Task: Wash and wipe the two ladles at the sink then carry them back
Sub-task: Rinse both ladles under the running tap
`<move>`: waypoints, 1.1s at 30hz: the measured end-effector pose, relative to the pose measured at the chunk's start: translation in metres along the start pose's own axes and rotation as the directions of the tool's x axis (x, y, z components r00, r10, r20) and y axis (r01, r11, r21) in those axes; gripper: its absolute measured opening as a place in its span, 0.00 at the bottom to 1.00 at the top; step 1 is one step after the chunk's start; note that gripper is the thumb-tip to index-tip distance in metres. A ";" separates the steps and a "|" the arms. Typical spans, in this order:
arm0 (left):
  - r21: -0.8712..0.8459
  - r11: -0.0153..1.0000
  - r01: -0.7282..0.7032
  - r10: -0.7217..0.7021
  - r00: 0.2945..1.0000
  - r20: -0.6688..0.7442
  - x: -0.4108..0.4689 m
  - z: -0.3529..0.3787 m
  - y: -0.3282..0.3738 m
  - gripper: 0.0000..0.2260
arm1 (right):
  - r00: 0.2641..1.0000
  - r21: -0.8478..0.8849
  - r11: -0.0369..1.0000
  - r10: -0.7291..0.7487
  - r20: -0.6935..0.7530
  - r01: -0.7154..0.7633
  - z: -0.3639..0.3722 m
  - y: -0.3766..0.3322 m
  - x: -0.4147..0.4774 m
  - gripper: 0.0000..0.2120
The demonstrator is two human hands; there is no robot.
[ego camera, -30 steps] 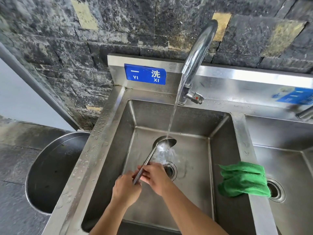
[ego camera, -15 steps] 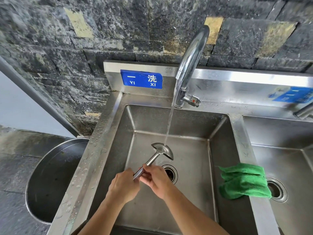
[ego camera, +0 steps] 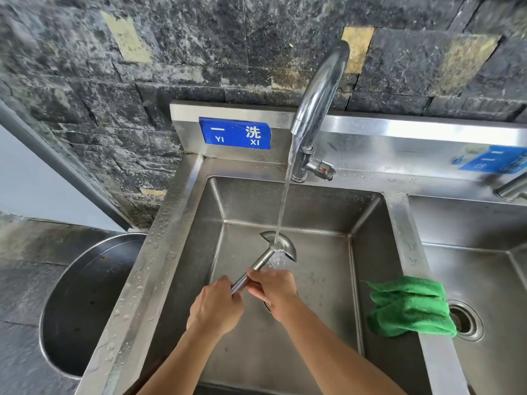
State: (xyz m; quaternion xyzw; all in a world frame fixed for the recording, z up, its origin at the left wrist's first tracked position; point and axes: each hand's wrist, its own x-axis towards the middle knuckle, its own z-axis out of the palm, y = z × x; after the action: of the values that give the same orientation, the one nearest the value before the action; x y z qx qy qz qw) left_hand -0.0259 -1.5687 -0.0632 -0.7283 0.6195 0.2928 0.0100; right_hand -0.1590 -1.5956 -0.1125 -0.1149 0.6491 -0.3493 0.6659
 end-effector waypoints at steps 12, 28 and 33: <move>-0.179 0.981 0.081 -0.078 0.997 0.021 -0.027 -0.007 -0.017 0.07 | 0.908 -0.224 0.959 -0.246 -0.340 0.176 -0.011 0.014 0.006 0.11; -0.106 0.994 -0.004 -0.002 0.999 -0.053 -0.014 -0.028 -0.002 0.10 | 0.958 -0.384 0.923 -0.132 -0.255 0.025 -0.065 -0.064 0.077 0.17; -0.085 0.996 -0.038 0.032 0.997 -0.070 -0.002 -0.035 0.009 0.11 | 0.989 -0.029 1.000 -0.001 -0.150 -0.004 -0.096 -0.088 0.091 0.06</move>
State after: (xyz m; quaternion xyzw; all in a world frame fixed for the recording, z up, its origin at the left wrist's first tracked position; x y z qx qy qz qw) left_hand -0.0196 -1.5828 -0.0300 -0.7268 0.6188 0.2941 -0.0480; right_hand -0.2859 -1.6871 -0.1431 -0.0973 0.7024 -0.3470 0.6137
